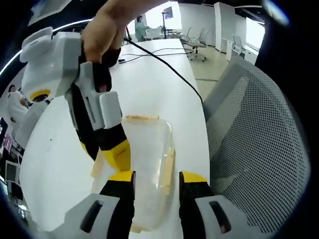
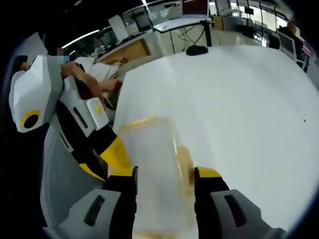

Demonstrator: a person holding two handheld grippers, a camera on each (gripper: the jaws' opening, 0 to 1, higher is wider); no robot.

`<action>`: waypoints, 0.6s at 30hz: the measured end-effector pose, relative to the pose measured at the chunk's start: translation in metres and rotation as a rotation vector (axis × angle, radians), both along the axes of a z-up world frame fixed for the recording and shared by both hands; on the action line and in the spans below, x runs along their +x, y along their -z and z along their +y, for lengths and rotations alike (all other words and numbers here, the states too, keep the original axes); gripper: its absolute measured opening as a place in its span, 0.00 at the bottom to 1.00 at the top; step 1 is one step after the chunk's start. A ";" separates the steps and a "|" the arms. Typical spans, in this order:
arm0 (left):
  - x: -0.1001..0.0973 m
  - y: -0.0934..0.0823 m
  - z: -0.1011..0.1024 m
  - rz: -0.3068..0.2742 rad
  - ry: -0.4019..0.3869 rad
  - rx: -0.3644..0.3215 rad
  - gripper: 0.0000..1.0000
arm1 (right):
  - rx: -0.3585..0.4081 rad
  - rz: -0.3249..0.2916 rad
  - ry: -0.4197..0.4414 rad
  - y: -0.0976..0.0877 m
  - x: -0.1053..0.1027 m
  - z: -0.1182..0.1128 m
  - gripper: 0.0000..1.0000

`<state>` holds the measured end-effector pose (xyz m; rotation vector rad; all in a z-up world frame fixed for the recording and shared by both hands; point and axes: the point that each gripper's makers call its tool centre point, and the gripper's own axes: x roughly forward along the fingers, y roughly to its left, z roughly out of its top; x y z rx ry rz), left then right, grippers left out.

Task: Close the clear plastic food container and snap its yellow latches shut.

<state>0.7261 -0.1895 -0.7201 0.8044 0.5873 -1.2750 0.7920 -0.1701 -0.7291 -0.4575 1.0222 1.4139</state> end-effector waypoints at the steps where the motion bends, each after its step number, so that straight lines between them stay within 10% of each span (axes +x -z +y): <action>1: 0.000 0.001 0.000 -0.015 0.006 0.005 0.27 | 0.000 0.003 -0.001 0.000 0.000 0.000 0.42; 18: 0.004 0.002 -0.001 -0.090 -0.005 0.007 0.23 | -0.021 0.034 -0.011 0.002 -0.003 0.000 0.38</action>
